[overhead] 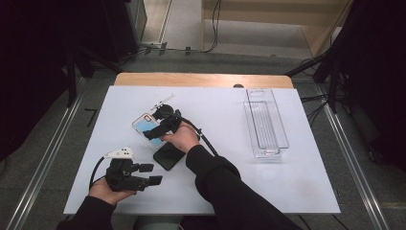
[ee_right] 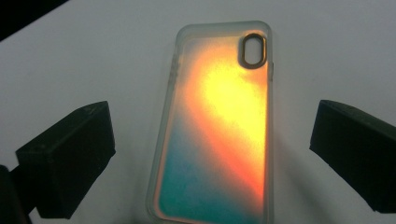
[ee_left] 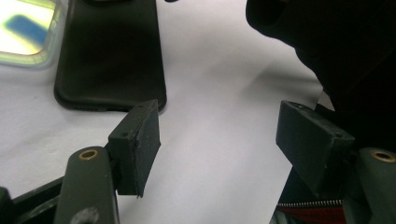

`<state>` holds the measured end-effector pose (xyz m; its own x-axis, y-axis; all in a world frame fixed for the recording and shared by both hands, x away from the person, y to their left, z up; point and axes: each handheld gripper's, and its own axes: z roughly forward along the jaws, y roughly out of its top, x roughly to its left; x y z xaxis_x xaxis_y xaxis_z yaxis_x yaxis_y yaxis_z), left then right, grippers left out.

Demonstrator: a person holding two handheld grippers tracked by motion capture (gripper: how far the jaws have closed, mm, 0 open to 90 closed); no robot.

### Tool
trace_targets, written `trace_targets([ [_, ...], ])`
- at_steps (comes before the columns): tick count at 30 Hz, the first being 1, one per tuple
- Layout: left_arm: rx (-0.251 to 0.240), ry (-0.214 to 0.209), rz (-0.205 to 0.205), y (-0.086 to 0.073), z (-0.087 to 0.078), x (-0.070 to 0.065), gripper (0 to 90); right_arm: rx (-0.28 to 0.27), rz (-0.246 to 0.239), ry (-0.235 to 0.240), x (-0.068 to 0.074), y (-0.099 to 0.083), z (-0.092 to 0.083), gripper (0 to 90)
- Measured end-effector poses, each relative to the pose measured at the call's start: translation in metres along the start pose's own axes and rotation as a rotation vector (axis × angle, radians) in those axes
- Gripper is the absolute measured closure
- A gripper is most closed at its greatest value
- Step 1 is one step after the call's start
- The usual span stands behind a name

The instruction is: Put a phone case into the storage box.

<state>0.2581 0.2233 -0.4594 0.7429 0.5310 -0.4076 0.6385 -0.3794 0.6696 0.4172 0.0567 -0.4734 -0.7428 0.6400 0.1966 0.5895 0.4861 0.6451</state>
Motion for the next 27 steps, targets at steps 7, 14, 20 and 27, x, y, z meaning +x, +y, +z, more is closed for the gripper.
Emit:
trace_targets([
  [7, 0.003, 0.0, 0.001, 0.0, 0.0, 0.0, 30.6, 0.04, 0.002, -0.01, 0.002, -0.004, 0.01, 0.0],
  [14, 0.002, 0.0, 0.001, 0.0, 0.0, 0.0, 30.6, 0.079, -0.024, -0.043, 0.005, -0.008, 0.019, 0.0],
  [20, 0.004, 0.001, 0.002, 0.0, 0.0, -0.001, 30.6, 0.094, -0.028, -0.052, 0.007, -0.011, 0.026, 0.0],
  [27, 0.004, 0.001, 0.002, 0.0, 0.0, 0.0, 30.6, 0.077, -0.054, -0.082, 0.011, -0.015, 0.029, 0.0],
])
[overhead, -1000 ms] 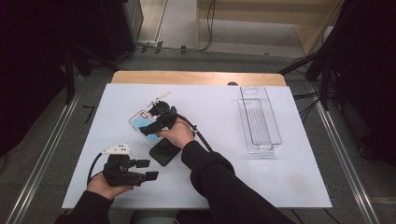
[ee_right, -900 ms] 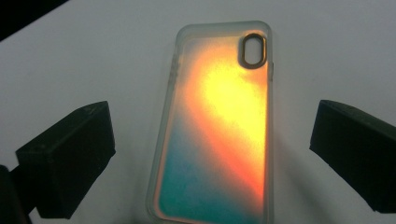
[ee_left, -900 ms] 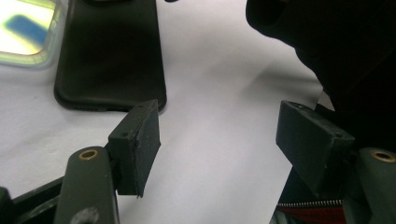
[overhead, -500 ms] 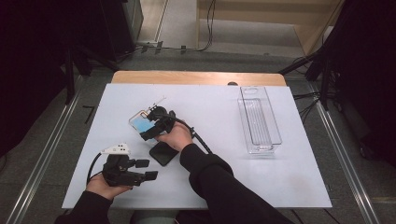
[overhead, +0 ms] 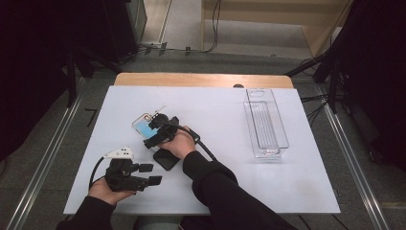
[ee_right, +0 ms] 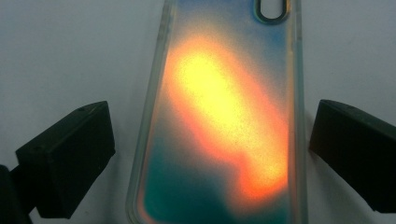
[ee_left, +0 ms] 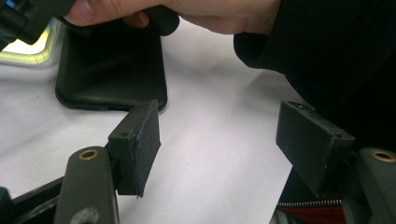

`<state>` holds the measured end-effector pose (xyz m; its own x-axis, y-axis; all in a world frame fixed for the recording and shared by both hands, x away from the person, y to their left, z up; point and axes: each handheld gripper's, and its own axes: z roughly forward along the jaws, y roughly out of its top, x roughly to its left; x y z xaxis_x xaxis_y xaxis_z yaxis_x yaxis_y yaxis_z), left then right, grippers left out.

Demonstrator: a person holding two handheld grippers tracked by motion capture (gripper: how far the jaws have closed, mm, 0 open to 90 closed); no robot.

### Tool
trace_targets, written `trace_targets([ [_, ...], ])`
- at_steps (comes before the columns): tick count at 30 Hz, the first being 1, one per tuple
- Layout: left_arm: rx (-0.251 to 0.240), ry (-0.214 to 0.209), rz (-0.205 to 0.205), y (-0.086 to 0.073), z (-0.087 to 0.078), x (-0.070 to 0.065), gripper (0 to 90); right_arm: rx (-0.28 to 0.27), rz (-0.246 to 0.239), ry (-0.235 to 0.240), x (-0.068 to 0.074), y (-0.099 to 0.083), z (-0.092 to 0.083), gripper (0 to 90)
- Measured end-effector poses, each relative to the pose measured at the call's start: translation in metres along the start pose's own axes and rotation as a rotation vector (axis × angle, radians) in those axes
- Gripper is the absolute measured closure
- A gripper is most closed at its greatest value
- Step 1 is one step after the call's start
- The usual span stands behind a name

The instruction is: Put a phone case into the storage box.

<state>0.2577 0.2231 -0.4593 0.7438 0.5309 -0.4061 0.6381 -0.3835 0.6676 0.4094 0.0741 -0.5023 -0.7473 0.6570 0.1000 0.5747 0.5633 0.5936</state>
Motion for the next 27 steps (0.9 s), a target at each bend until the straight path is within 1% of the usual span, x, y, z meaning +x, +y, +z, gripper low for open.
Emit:
trace_targets([
  [1, 0.0, 0.0, 0.001, 0.0, 0.0, 0.0, 30.6, -0.002, -0.007, -0.009, 0.001, -0.0007, 0.0004, 0.6],
  [3, 0.0, 0.0, 0.0, 0.0, 0.0001, -0.0003, 30.6, -0.008, -0.029, -0.049, 0.0032, -0.0025, -0.0001, 4.6],
  [4, 0.0, 0.0, 0.0, 0.0, 0.0001, -0.0003, 30.6, -0.012, -0.047, -0.053, 0.0031, -0.0034, 0.0002, 4.8],
  [5, 0.0, 0.001, 0.001, 0.0, 0.0002, -0.0004, 30.6, -0.009, -0.042, -0.059, 0.0041, -0.0036, 0.0001, 5.2],
  [9, 0.0, -0.001, 0.0, 0.0001, 0.0004, -0.0005, 30.6, -0.013, -0.04, -0.068, 0.0045, -0.0038, -0.0001, 7.9],
  [11, 0.0, -0.001, 0.0, 0.0001, 0.0003, -0.0005, 30.6, -0.024, -0.043, -0.068, 0.0036, -0.0044, -0.0014, 13.6],
  [13, 0.001, 0.0, -0.001, 0.0002, 0.0001, -0.0003, 30.6, -0.042, -0.033, -0.065, 0.0028, -0.0067, -0.0018, 13.8],
  [27, -0.002, 0.002, -0.003, 0.0001, -0.0003, 0.0001, 30.7, -0.047, -0.036, -0.065, 0.0026, -0.0066, -0.0021, 15.0],
])
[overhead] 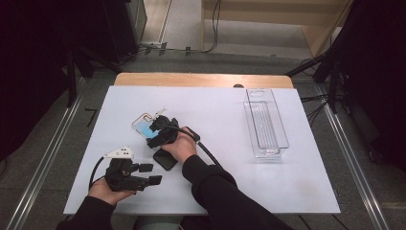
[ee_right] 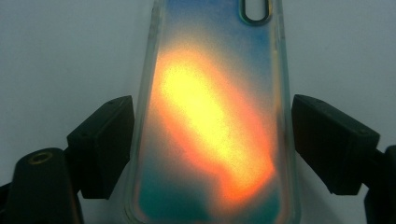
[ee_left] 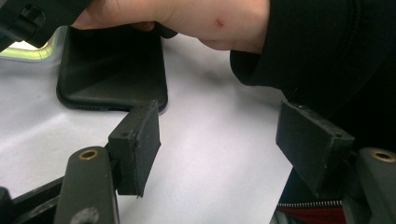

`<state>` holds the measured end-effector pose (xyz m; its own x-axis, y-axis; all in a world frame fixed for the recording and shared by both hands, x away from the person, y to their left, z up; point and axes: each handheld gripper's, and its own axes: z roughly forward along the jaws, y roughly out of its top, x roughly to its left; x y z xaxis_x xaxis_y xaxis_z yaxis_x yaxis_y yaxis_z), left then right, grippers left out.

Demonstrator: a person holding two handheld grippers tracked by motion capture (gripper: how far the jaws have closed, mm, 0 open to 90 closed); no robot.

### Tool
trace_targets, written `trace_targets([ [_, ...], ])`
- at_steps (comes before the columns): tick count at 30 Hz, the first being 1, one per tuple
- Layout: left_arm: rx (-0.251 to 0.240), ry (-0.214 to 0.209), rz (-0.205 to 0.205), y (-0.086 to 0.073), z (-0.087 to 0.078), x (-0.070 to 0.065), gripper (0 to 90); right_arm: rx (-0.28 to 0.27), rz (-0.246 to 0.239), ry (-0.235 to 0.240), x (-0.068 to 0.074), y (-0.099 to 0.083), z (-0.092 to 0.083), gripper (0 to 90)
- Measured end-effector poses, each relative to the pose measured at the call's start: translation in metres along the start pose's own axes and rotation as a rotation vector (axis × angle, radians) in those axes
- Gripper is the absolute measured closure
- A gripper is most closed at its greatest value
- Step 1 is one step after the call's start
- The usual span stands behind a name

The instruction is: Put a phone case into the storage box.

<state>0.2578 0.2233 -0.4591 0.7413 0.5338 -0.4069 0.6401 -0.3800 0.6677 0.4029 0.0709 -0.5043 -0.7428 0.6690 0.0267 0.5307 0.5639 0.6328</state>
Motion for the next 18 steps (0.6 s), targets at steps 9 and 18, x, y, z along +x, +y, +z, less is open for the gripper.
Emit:
trace_targets([
  [9, 0.002, -0.012, -0.029, 0.001, 0.0, 0.001, 30.8, -0.008, 0.082, 0.062, -0.009, 0.003, -0.006, 15.2],
  [18, 0.008, -0.005, -0.035, 0.001, 0.0, 0.001, 30.7, -0.057, 0.088, 0.07, -0.021, 0.009, -0.037, 15.2],
])
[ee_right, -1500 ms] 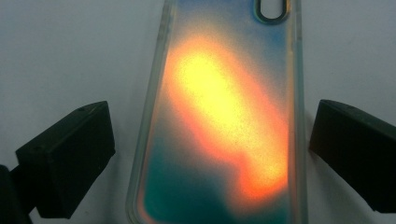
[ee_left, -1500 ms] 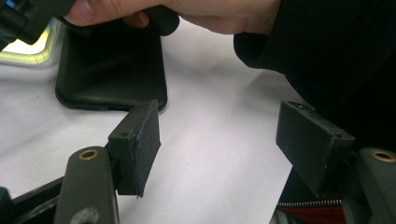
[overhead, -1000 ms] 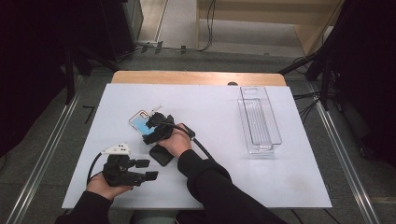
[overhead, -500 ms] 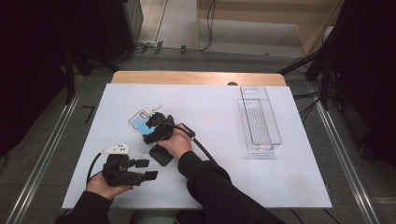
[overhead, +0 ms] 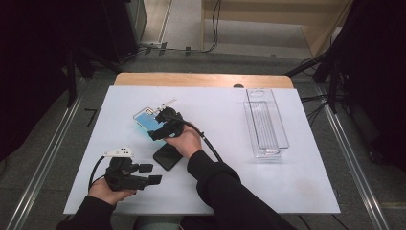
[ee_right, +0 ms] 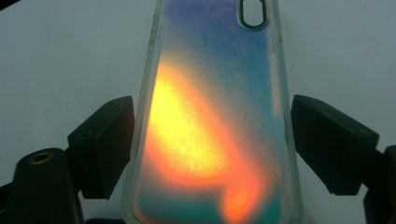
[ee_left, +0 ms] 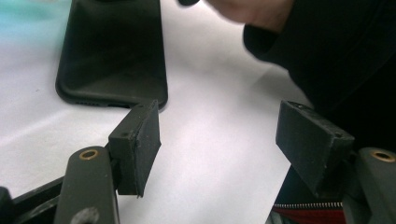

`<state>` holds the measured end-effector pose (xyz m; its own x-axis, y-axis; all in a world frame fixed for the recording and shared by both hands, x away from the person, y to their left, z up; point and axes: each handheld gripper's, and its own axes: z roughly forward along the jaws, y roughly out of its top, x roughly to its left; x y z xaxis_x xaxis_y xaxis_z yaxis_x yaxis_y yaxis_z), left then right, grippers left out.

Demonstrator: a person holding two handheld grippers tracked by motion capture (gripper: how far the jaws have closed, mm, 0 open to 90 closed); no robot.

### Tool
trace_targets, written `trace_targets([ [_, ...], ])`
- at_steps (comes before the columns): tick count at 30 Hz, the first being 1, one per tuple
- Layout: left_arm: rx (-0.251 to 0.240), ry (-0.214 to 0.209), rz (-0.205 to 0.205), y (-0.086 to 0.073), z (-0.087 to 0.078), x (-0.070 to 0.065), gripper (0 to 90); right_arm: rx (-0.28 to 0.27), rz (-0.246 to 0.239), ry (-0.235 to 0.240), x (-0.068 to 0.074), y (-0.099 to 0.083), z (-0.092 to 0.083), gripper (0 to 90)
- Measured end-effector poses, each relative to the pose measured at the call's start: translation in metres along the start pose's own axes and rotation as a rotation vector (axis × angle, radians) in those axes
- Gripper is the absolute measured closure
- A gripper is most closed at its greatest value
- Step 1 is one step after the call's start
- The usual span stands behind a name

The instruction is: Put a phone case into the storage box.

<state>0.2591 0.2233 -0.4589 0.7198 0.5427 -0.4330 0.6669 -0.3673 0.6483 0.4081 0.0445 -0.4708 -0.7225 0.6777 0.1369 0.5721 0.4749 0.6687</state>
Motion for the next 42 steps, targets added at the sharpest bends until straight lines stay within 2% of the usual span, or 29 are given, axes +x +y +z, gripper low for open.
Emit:
trace_targets([
  [7, 0.006, 0.006, -0.005, 0.002, 0.001, -0.001, 30.7, -0.032, 0.022, 0.021, -0.012, -0.003, -0.034, 15.2],
  [8, 0.006, 0.006, -0.005, 0.002, 0.001, -0.001, 30.7, -0.032, 0.022, 0.021, -0.012, -0.003, -0.034, 15.2],
  [9, 0.005, 0.007, -0.007, 0.003, 0.002, -0.001, 30.7, -0.034, 0.025, 0.039, -0.016, -0.006, -0.043, 15.1],
  [11, 0.003, 0.006, -0.009, 0.004, 0.002, -0.002, 30.7, -0.03, 0.036, 0.061, -0.018, -0.009, -0.05, 15.2],
  [15, 0.008, 0.031, -0.003, 0.006, 0.003, -0.005, 30.6, -0.034, 0.031, 0.061, -0.019, -0.015, -0.065, 15.2],
  [20, -0.015, -0.001, -0.009, 0.01, 0.003, -0.008, 30.6, -0.036, 0.026, 0.061, -0.024, -0.024, -0.085, 15.1],
  [24, -0.008, -0.005, -0.018, 0.012, 0.006, -0.008, 30.6, -0.063, 0.043, 0.07, -0.031, -0.038, -0.106, 15.1],
  [29, -0.004, -0.008, -0.03, 0.015, 0.01, -0.009, 30.6, -0.056, 0.048, 0.057, -0.037, -0.056, -0.125, 15.1],
  [35, 0.017, 0.014, -0.035, 0.02, 0.013, -0.01, 30.8, -0.061, 0.065, 0.048, -0.044, -0.078, -0.143, 15.1],
  [42, 0.005, 0.001, -0.045, 0.023, 0.016, -0.011, 30.7, -0.055, 0.08, 0.036, -0.049, -0.105, -0.157, 15.1],
])
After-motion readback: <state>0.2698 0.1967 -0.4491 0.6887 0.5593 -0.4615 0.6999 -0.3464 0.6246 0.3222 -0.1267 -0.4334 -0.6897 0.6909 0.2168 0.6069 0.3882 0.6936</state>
